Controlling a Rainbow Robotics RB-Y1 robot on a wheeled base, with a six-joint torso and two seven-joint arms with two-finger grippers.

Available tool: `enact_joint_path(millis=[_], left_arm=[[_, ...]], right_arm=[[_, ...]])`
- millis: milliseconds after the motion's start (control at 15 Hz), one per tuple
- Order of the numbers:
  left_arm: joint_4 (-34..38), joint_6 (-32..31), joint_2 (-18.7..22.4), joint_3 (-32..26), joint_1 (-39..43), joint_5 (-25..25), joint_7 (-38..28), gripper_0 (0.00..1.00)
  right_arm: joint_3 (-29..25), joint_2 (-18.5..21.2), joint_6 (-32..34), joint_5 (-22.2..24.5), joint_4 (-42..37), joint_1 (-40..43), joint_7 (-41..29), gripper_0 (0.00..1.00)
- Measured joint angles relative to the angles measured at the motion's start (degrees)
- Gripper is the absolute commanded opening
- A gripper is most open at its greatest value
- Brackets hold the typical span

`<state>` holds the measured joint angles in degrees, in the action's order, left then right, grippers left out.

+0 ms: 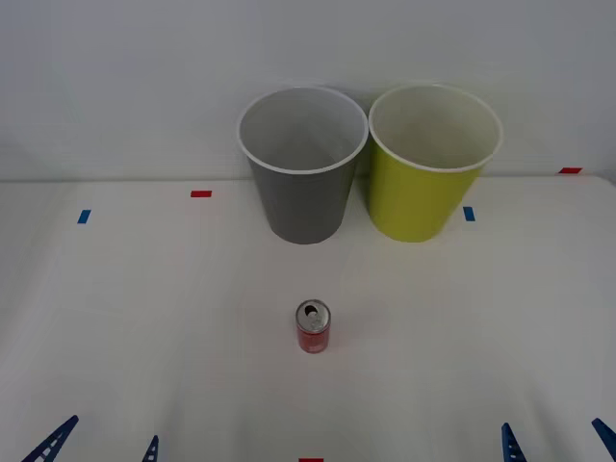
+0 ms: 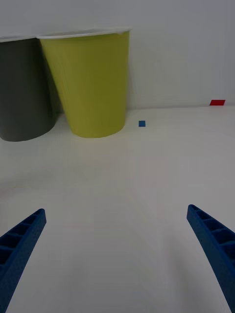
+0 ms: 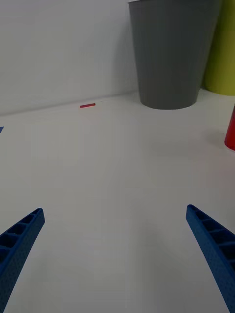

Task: Put cans in the gray bin and PET bottles in the light green bin.

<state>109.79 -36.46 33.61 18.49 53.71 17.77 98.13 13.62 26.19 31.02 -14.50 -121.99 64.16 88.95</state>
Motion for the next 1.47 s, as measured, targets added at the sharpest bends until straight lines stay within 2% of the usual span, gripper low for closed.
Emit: enact_joint_path(millis=[267, 467, 600, 1067, 1467], left_arm=[[-4.2, -4.7, 9.8, 5.2, -9.0, 1.1, -0.1, 1.0], [-5.4, -4.9, 14.1, 10.7, -15.9, 2.0, -0.1, 1.0], [-6.7, -4.9, 15.5, 14.3, -21.0, 2.5, -0.1, 1.0], [-14.6, -4.8, 15.9, 29.6, -41.2, 6.4, -0.2, 1.0], [-17.2, 0.4, 11.6, 31.1, -47.8, 7.6, -0.4, 1.0]], right_arm=[[0.0, 0.0, 0.0, 0.0, 0.0, 0.0, 0.0, 1.0], [0.0, 0.0, 0.0, 0.0, 0.0, 0.0, 0.0, 1.0], [0.0, 0.0, 0.0, 0.0, 0.0, 0.0, 0.0, 1.0], [0.0, 0.0, 0.0, 0.0, 0.0, 0.0, 0.0, 1.0], [0.0, 0.0, 0.0, 0.0, 0.0, 0.0, 0.0, 1.0]])
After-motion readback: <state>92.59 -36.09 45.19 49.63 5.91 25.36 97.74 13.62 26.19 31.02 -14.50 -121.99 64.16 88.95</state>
